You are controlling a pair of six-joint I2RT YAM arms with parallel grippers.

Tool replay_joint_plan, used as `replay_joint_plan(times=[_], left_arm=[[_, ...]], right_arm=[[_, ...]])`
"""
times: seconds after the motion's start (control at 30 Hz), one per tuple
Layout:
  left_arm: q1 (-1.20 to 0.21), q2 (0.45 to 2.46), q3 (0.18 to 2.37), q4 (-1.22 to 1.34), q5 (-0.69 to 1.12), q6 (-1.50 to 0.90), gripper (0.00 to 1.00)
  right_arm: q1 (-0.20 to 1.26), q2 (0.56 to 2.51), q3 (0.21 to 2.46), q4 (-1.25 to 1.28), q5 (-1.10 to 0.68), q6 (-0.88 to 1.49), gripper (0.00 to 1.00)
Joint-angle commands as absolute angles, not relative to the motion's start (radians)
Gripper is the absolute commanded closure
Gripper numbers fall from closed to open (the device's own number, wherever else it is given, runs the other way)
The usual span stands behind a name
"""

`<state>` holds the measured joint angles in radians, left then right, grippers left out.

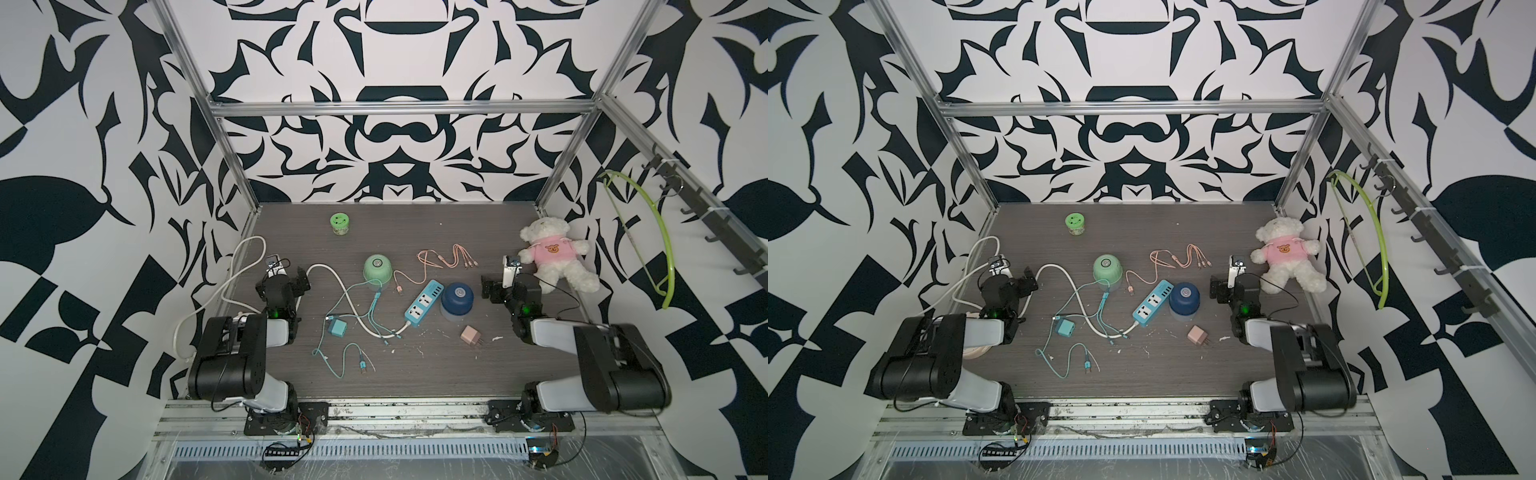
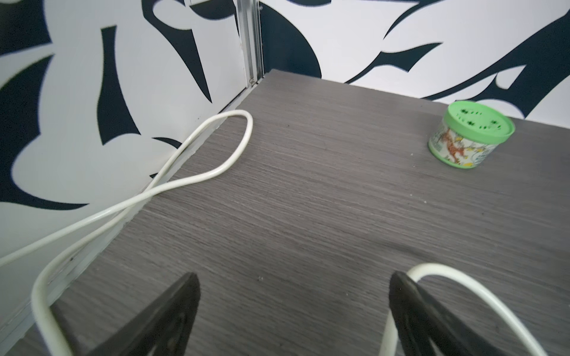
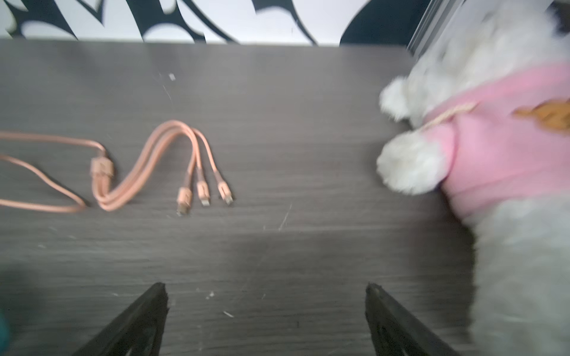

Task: Charge the cordless meat grinders
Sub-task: Pick up the plug from the center of the board.

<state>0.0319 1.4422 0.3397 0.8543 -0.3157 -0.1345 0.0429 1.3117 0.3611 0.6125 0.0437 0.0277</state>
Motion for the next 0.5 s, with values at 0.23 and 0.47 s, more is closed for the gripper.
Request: replay_joint_plan(times=[0.23,0.47], left_arm=[[0.011,0.984,0.585,-0.028,-0.095,-0.330,0.00],[-0.271,0.950,0.749,-0.499,-0.092,-0.474,0.02]], right_arm=[[0.049,0.600,0.392,-0.075,0.012,0.375,0.08],[0.048,0.512,0.500,-0.463,-0.153,0.596,0.16]])
